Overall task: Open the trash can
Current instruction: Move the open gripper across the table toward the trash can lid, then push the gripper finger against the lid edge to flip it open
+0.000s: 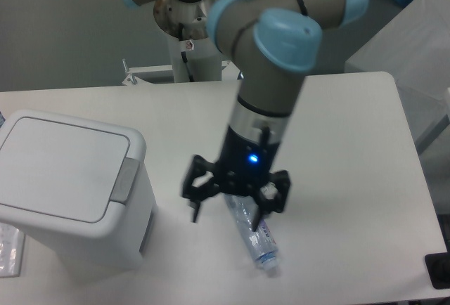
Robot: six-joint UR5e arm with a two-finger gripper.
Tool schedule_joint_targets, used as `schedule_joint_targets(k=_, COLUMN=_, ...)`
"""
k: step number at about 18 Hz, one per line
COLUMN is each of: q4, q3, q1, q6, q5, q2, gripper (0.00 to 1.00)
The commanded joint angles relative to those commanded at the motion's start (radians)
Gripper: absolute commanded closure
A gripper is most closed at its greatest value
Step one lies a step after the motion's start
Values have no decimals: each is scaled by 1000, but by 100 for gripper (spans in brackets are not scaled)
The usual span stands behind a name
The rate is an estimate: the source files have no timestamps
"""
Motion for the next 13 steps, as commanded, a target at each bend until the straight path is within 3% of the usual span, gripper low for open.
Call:
schedule_joint_targets(k=4, q4=0, q3=-5, q1=-24, q6=-19, q5=8, q2=6, gripper=0)
schedule_joint_targets(k=8, q4=12, q3=-118, q1=-48, q6=1, q5=12, q2=75, gripper=0)
schedule_joint_targets(k=13, q4=14, q3=-167, q1=-52, q6=6, q5=14, q2=88, gripper=0)
